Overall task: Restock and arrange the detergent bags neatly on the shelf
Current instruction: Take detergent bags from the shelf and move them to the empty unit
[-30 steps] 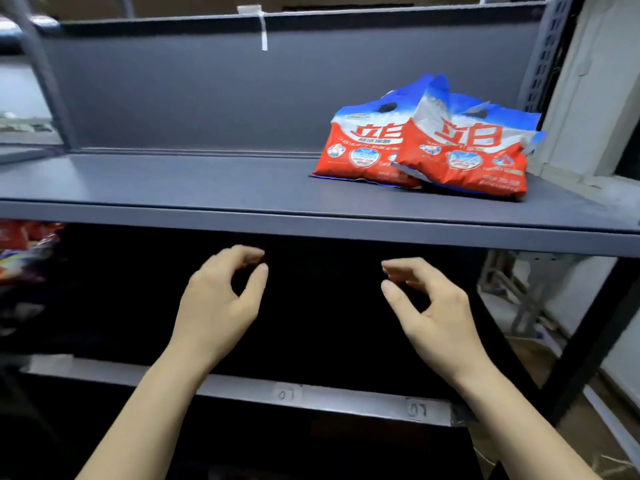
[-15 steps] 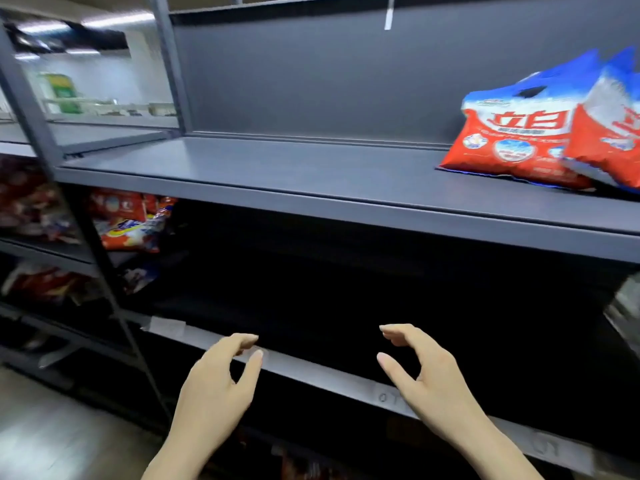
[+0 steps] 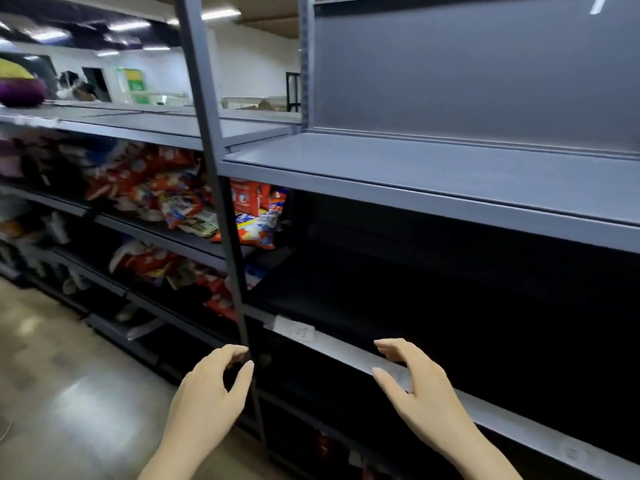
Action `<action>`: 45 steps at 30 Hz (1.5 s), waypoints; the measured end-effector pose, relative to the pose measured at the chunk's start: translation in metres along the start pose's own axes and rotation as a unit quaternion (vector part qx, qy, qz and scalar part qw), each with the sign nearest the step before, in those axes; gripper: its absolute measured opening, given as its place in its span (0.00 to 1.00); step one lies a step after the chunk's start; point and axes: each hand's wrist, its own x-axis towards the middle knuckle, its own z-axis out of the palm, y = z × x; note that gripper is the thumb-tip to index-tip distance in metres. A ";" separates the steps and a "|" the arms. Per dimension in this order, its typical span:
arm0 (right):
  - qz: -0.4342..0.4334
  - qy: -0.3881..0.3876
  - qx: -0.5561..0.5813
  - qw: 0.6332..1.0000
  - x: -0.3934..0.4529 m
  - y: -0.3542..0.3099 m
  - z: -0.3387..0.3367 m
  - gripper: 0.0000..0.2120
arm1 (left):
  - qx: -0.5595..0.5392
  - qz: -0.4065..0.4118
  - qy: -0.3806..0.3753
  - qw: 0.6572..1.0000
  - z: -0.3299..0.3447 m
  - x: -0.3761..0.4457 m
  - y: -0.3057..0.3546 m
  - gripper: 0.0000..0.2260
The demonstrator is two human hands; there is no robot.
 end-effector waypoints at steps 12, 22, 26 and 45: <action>-0.042 -0.084 -0.016 0.995 0.106 -0.075 0.118 0.17 | 0.024 -0.045 0.028 0.998 -0.071 0.074 -0.101 0.10; -0.097 -0.120 -0.020 0.988 0.219 -0.125 0.211 0.19 | 0.097 -0.040 0.048 0.993 -0.113 0.169 -0.163 0.12; -0.121 -0.140 -0.027 0.982 0.264 -0.149 0.243 0.18 | 0.112 -0.050 0.073 0.990 -0.135 0.205 -0.190 0.12; -0.063 -0.069 -0.088 0.992 0.408 -0.269 0.416 0.15 | 0.124 0.059 -0.003 0.991 -0.242 0.403 -0.369 0.15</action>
